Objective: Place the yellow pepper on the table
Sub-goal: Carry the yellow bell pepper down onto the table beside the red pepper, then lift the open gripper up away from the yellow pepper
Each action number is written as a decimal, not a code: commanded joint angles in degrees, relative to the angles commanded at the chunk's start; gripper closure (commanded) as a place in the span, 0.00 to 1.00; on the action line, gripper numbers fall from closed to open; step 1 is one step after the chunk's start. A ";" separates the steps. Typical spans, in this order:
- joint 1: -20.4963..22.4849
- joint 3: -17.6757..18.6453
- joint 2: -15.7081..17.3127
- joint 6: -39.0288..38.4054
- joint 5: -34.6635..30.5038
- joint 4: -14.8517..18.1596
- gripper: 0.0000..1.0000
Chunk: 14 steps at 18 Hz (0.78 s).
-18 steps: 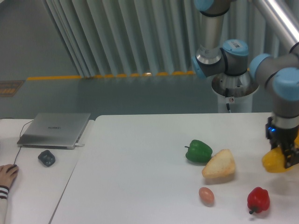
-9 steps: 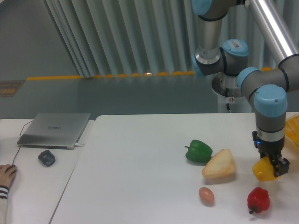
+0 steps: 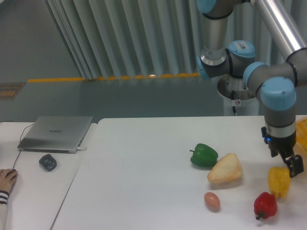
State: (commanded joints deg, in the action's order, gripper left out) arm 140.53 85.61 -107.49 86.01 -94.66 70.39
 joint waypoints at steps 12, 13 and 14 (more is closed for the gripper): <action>4.40 -1.59 -1.23 9.00 5.37 5.55 0.00; 4.48 -1.59 -1.23 9.00 5.37 5.55 0.00; 4.49 -1.50 -1.23 9.00 5.37 5.55 0.00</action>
State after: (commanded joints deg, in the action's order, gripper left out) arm 145.02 84.11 -108.72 95.01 -89.30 75.94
